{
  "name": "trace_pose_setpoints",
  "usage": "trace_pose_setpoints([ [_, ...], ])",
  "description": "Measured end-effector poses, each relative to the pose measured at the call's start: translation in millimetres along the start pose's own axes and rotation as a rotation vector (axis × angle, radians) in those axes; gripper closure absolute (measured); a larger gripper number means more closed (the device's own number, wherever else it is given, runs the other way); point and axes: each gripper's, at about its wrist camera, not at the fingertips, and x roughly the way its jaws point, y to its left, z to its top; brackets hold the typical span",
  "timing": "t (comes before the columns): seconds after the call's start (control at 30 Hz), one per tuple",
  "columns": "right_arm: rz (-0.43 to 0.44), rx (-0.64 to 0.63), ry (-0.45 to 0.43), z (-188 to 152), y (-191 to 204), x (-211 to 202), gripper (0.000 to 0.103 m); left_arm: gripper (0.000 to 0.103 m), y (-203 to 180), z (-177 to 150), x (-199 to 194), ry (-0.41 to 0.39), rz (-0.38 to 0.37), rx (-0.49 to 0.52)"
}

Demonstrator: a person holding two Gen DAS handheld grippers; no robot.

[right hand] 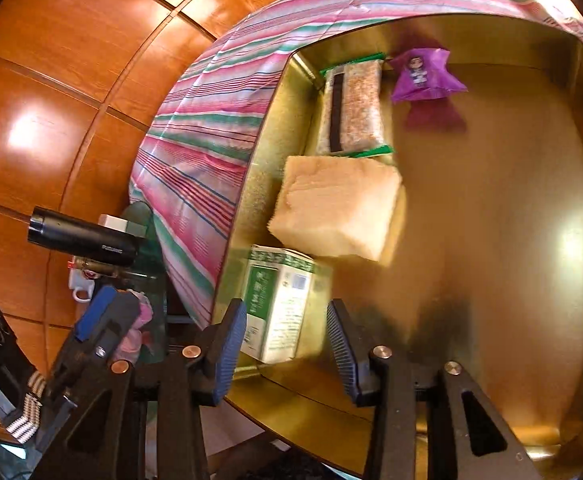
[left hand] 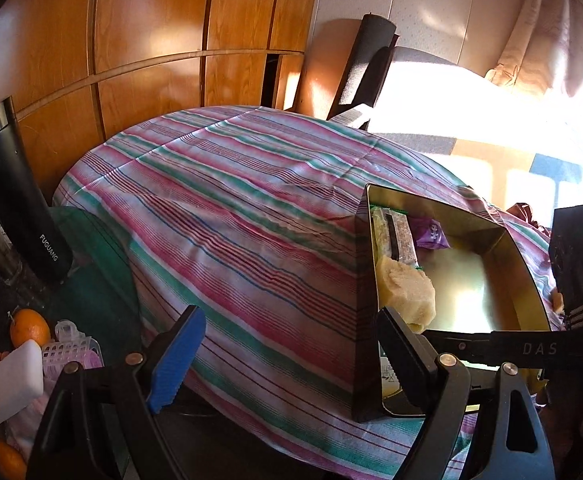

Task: Organize objects
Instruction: 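Lower the green tea box into the tray and open the right gripper, then grasp another yellow sponge cake with the left gripper while the right gripper grasps the plastic-wrapped white item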

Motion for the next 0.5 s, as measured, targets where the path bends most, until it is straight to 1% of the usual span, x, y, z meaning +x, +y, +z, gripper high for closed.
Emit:
trace_pose_setpoints([
  [0.1,-0.064,-0.035,-0.069,-6,-4,-23,0.058,0.015,-9,0,0,0.002,-0.013,0.018],
  [0.23,-0.131,-0.048,-0.158,-14,-16,-55,0.057,0.015,-25,0,-1,0.002,-0.038,0.053],
  [0.37,-0.174,-0.009,-0.236,-23,-39,-88,0.056,0.015,-46,0,-1,0.008,-0.066,0.097],
  [0.5,-0.216,0.061,-0.292,-33,-75,-122,0.055,0.015,-74,1,-2,0.013,-0.102,0.154],
])
